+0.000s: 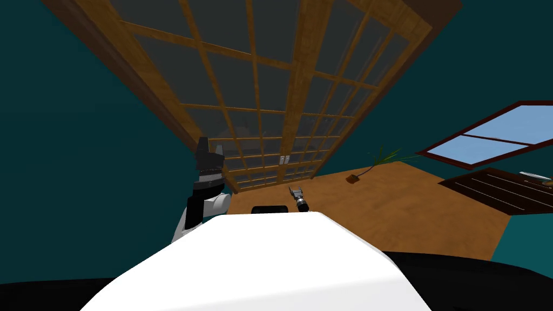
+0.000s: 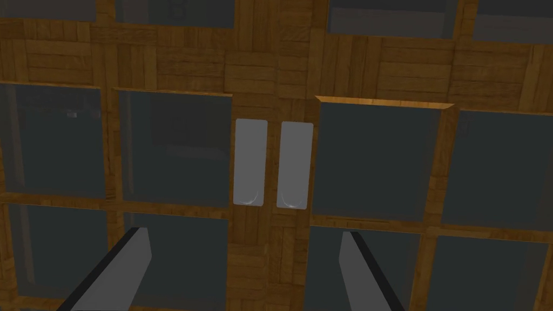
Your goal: Pull the door open
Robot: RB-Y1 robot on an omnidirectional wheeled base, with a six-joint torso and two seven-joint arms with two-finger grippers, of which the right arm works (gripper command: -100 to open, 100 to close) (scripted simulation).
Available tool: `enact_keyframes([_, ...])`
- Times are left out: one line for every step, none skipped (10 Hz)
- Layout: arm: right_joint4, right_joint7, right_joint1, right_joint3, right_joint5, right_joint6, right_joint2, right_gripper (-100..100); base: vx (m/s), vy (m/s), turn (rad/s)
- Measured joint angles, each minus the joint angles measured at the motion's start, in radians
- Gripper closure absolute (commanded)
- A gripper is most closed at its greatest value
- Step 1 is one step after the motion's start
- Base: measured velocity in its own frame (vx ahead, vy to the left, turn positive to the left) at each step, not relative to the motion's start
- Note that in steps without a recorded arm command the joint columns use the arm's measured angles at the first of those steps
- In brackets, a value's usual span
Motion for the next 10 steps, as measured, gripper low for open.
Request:
enact_keyframes([-0.007,0.006,-0.007,0.001,0.003,-0.005,0.014,-100,0.228,-0.032,-0.028])
enact_keyframes([-0.017,0.004,-0.019,0.005,0.006,-0.001,0.025,-100,0.241,-0.015,-0.015])
enact_keyframes([-0.058,-0.008,-0.016,0.015,0.013,0.013,0.037,-100,0.152,-0.024,-0.008])
enact_keyframes([-0.048,-0.008,-0.028,0.013,0.012,0.011,0.039,-100,0.041,-0.03,0.001])
enact_keyframes([-0.028,-0.001,-0.039,0.009,0.009,0.001,0.036,-100,0.14,-0.062,-0.032])
enact_keyframes([0.008,0.01,-0.072,0.001,0.003,-0.016,0.037,-100,0.143,-0.041,0.003])
enact_keyframes([-0.009,0.009,-0.069,0.005,0.006,-0.016,0.043,-100,0.168,-0.031,-0.02])
enact_keyframes([-0.045,0.002,-0.064,0.013,0.013,-0.003,0.059,-100,0.198,-0.059,-0.019])
enact_keyframes([-0.045,0.002,-0.078,0.014,0.013,-0.002,0.066,-100,0.214,-0.031,-0.001])
enact_keyframes([-0.039,0.003,-0.092,0.013,0.012,-0.007,0.066,-100,0.224,-0.029,-0.011])
